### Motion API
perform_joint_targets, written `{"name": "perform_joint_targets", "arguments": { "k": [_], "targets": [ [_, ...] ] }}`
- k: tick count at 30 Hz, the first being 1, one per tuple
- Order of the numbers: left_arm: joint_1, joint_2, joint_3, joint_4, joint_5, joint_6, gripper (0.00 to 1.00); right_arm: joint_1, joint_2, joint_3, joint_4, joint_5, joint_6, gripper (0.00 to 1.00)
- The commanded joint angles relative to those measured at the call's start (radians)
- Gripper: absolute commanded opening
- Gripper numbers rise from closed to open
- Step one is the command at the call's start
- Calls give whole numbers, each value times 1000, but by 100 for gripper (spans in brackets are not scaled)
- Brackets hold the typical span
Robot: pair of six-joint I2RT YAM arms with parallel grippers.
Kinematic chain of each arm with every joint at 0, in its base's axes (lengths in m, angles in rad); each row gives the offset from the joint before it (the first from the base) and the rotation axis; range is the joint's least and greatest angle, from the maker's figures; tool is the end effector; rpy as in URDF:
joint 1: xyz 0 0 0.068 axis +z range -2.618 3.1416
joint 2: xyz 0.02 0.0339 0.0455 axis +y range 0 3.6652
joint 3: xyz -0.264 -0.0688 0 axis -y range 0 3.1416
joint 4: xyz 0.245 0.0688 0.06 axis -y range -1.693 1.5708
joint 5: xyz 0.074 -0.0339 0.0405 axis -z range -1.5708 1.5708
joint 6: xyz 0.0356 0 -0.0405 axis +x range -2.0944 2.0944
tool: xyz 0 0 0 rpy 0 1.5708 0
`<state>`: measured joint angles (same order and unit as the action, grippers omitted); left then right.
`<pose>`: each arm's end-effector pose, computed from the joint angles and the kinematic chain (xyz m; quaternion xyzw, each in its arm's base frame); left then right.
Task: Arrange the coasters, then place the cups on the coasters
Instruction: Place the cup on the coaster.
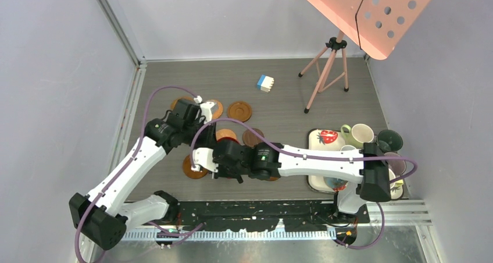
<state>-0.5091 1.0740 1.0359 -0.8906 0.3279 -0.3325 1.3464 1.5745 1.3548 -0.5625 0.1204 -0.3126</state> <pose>0.1741 -0.1103 0.3100 0.1339 0.9280 -0.2685 0.2209 0.0822 0.3410 0.3056 -0.6642 0.6393 0.1412 0.3608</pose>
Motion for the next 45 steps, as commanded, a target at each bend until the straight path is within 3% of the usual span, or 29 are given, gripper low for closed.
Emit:
{"name": "perform_joint_targets", "arguments": {
  "k": [1, 3, 7, 13, 20, 26, 34, 40, 45],
  "targets": [
    [0, 2, 26, -48, -96, 29, 11, 3, 3, 113, 127, 148, -14, 5],
    [0, -3, 34, -54, -117, 26, 0, 3, 14, 111, 149, 178, -10, 6],
    [0, -9, 55, -65, -170, 19, 0, 3, 19, 81, 207, 214, -6, 15],
    [1, -15, 85, -79, -301, 4, 0, 4, -24, 20, 232, 214, 27, 43],
    [14, -20, 126, -70, -457, -26, 0, 4, -212, -117, 273, 143, 72, 78],
    [94, 17, 182, -56, -531, -28, 0, 3, -400, -243, 310, 166, 151, 96],
    [324, 144, 331, -46, -508, -36, 0, 3, -544, -307, 257, 307, 352, 97],
    [456, 273, 454, -9, -526, -57, 0, 2, -544, -281, 140, 486, 523, 95],
    [552, 452, 615, -12, -500, -73, 0, 2, -505, -240, 31, 548, 609, 95]
  ]
}}
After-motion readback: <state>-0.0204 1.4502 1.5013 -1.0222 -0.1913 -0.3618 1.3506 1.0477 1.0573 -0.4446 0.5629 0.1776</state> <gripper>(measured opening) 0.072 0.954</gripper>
